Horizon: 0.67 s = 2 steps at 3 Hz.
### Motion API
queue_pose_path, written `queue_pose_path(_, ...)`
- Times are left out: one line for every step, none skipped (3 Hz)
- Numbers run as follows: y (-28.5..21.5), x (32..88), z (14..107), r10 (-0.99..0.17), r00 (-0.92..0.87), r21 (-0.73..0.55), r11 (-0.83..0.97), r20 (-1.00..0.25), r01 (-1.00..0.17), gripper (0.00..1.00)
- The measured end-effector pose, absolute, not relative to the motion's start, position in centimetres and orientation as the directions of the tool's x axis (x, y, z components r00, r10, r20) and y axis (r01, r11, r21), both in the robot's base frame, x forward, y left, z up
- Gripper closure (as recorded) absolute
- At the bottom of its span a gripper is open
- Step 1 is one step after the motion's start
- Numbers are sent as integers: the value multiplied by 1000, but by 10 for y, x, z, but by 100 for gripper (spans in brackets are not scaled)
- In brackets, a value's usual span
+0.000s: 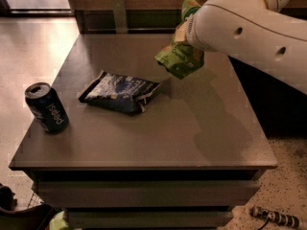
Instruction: Move green rice chip bag near pepsi can
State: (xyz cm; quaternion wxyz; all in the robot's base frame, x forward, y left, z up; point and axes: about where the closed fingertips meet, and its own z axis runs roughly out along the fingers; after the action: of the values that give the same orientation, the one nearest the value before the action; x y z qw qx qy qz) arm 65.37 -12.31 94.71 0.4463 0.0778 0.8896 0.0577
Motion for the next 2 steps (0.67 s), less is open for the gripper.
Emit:
queue_pose_path(-125, 616, 965, 160, -547, 176, 984, -822, 24, 100)
queue_pose_path(-103, 587, 965, 76, -567, 167, 980, -820, -109, 100)
